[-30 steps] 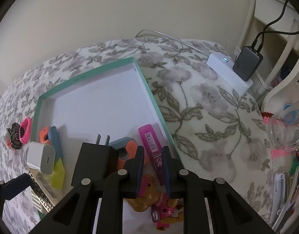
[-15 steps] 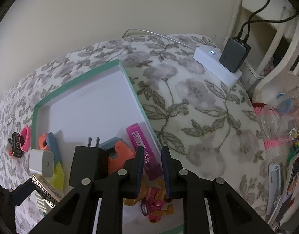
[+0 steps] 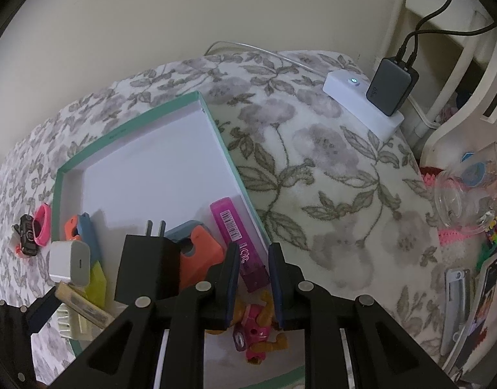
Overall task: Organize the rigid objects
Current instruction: 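Open the left tool to drop the gold bar while the right tool drops the lighter into the tray, then move both open tools back over the remaining objects on the bed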
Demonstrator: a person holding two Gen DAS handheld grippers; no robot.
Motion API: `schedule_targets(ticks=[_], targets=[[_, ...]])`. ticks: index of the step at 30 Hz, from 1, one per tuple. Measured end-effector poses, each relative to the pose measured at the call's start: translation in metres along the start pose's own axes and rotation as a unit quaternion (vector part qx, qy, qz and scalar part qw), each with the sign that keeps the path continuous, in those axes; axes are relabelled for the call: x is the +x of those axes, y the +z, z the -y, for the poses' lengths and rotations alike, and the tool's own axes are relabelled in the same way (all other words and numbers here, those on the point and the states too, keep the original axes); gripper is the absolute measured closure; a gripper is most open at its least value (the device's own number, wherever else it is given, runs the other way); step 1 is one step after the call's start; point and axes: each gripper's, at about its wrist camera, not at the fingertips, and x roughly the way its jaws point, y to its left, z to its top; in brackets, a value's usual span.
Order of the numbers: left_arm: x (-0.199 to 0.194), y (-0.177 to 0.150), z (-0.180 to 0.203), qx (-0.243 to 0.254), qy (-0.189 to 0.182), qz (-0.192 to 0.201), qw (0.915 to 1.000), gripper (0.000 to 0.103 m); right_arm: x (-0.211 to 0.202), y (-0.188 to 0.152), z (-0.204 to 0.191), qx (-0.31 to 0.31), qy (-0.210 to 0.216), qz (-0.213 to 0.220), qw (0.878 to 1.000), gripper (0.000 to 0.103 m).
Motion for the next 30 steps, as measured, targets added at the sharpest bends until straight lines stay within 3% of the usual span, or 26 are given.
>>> schedule_targets(ticks=[10, 19, 23, 25, 27, 29, 30], targets=[[-0.017, 0.006, -0.010, -0.018, -0.019, 0.014, 0.9996, 0.018, -0.028, 0.008, -0.003, -0.011, -0.010, 0.026, 1.000, 0.082], [-0.044, 0.014, -0.051, -0.081, -0.012, 0.038, 0.9959, 0.018, -0.067, 0.017, -0.011, -0.017, -0.019, 0.068, 0.997, 0.082], [-0.051, 0.014, -0.081, -0.136, -0.003, 0.041, 0.9898, 0.016, -0.076, 0.018, -0.023, -0.028, -0.024, 0.079, 0.996, 0.082], [-0.050, 0.011, -0.100, -0.170, 0.006, 0.038, 0.9847, 0.006, -0.075, 0.017, -0.031, -0.037, -0.021, 0.077, 0.996, 0.081], [-0.048, 0.008, -0.118, -0.201, 0.017, 0.035, 0.9788, 0.006, -0.073, 0.017, -0.039, -0.044, -0.022, 0.074, 0.996, 0.079], [-0.046, 0.003, -0.137, -0.235, 0.026, 0.029, 0.9712, 0.006, -0.071, 0.017, -0.046, -0.051, -0.023, 0.071, 0.996, 0.071], [-0.045, 0.001, -0.146, -0.252, 0.028, 0.027, 0.9670, 0.006, -0.070, 0.016, -0.050, -0.054, -0.022, 0.071, 0.996, 0.062]])
